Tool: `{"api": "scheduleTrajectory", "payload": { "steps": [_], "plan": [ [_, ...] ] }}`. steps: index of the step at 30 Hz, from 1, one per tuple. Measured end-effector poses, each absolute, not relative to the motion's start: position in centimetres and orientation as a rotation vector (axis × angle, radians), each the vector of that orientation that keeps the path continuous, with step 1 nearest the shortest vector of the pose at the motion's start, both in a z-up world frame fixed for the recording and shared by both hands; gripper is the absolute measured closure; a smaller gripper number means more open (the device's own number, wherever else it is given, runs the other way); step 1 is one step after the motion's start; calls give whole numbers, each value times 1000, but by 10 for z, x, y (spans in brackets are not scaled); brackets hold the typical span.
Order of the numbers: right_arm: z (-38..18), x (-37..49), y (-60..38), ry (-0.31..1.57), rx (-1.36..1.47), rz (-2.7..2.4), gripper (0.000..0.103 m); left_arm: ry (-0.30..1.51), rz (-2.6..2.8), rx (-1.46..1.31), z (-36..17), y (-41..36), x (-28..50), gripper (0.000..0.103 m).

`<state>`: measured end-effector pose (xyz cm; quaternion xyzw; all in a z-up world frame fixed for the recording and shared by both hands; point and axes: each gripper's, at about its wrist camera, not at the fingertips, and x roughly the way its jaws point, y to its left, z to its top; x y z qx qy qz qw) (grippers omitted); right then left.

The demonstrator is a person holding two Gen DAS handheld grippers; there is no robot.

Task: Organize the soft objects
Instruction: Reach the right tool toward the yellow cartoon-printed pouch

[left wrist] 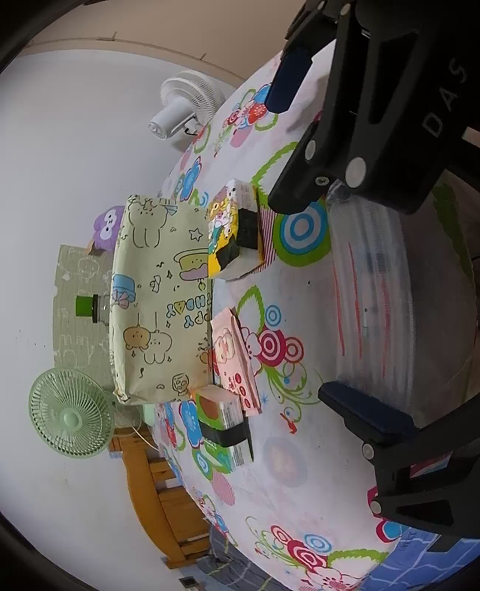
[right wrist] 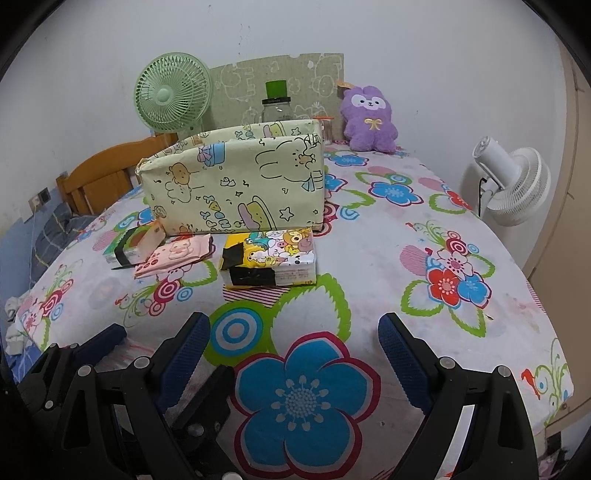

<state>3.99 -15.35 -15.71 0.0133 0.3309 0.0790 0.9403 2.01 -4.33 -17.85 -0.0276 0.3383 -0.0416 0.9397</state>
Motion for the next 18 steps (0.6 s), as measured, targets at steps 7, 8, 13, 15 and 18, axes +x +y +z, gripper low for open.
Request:
{"api": "scheduleTrajectory", "payload": {
  "steps": [7,8,13,15,18],
  "plan": [
    [-156,44,-150,671,28,171,9,695,-87,-90,-173,-38,26,7],
    [-155,45,-150,670,29,171,9,695,-85,-89,-172,-38,27,7],
    [-151,52,-146,661,28,177,9,693,-88,-81,-168,-40,32,8],
    [-150,55,-145,659,27,179,9,695,-90,-76,-166,-41,36,8],
    [-148,61,-144,657,27,183,9,688,-87,-53,-162,-42,41,8]
  ]
}}
